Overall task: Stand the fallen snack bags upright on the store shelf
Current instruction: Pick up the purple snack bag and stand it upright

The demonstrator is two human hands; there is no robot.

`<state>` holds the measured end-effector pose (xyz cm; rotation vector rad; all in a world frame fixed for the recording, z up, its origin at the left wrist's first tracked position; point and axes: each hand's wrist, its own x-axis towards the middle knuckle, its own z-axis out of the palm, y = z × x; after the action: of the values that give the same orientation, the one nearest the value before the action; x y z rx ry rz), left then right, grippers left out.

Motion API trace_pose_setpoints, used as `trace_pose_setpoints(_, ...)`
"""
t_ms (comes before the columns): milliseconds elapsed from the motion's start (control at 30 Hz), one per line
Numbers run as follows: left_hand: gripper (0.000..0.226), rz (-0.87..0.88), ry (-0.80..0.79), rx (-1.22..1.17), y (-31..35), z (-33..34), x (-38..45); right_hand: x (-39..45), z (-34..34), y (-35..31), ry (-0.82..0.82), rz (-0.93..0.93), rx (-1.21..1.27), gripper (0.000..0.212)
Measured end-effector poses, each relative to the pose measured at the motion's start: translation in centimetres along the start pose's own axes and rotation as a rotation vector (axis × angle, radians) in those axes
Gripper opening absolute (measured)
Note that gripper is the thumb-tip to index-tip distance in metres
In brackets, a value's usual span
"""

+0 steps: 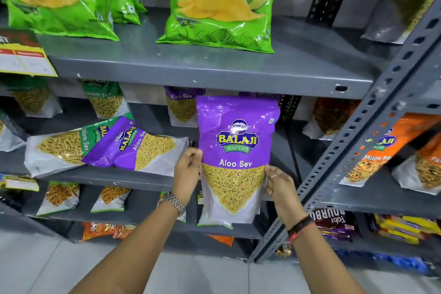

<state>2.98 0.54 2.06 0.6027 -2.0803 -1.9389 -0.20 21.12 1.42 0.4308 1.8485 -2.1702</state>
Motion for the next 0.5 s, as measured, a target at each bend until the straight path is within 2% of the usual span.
trace_pose_setpoints(100, 0.016, 0.019, -0.036, -0.048, 1.4, 1.4, 2.0, 2.1, 0.3, -1.6, 0.061, -0.07, -0.002, 0.024)
trace_pose_setpoints(233, 0.018, 0.026, -0.08, -0.068, 3.1, 3.7, 4.9, 4.9, 0.6, -3.3, 0.123, -0.118, 0.181, 0.026)
trace_pose_setpoints(400, 0.021, 0.019, -0.042, -0.039, 3.7, 6.5, 8.2, 8.6, 0.6, -4.4, 0.237, -0.162, 0.253, 0.029)
trace_pose_setpoints(500, 0.019, -0.001, -0.014, -0.049, 3.1, 7.9, 9.4, 10.1, 0.5, -4.0, 0.236, -0.172, 0.232, 0.03)
